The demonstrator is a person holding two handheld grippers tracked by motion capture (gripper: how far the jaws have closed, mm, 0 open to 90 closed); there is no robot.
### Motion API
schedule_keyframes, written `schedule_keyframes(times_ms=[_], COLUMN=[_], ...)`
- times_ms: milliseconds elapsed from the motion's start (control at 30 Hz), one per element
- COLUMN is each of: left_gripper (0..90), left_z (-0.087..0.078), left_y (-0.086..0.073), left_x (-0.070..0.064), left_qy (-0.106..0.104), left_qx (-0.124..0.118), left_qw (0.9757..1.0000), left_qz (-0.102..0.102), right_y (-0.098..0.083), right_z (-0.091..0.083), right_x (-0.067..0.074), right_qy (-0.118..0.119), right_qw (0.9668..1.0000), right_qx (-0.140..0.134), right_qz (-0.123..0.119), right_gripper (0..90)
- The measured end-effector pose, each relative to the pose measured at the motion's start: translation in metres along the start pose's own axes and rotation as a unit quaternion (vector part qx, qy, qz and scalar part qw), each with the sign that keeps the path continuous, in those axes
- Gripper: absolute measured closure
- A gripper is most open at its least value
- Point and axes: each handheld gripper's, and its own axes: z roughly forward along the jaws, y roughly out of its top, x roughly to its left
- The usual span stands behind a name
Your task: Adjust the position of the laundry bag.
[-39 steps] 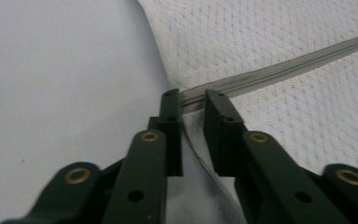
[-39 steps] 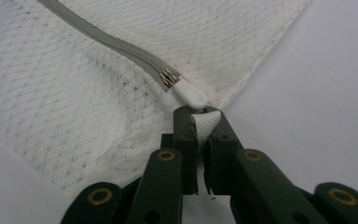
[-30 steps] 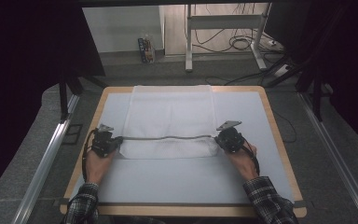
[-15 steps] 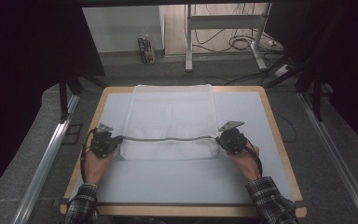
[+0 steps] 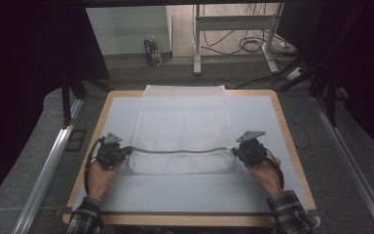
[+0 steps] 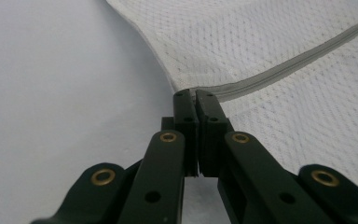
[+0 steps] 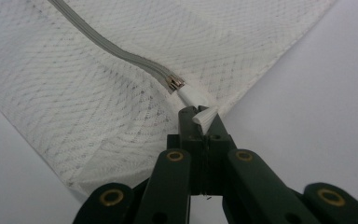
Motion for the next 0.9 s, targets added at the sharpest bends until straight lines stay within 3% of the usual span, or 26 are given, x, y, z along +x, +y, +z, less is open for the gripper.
schedule_keyframes(times_ms=[467,900], left_gripper=[89.0,88.8], left_z=[-0.014,-0.019], left_y=[-0.005,-0.016], left_x=[-0.028,-0.046], left_qy=[-0.017,-0.041], left_qx=[0.012,0.030], left_qw=[0.9991,0.9974], left_qz=[0.036,0.051], right_y=[-0.023,-0.047], right_z=[-0.026,-0.046], right_x=[0.008,0.014], right_qy=[0.008,0.015], right_qw=[0.9997,0.9994], right_qx=[0.022,0.029], right_qz=[-0.012,-0.006], right_gripper=[89.0,88.8])
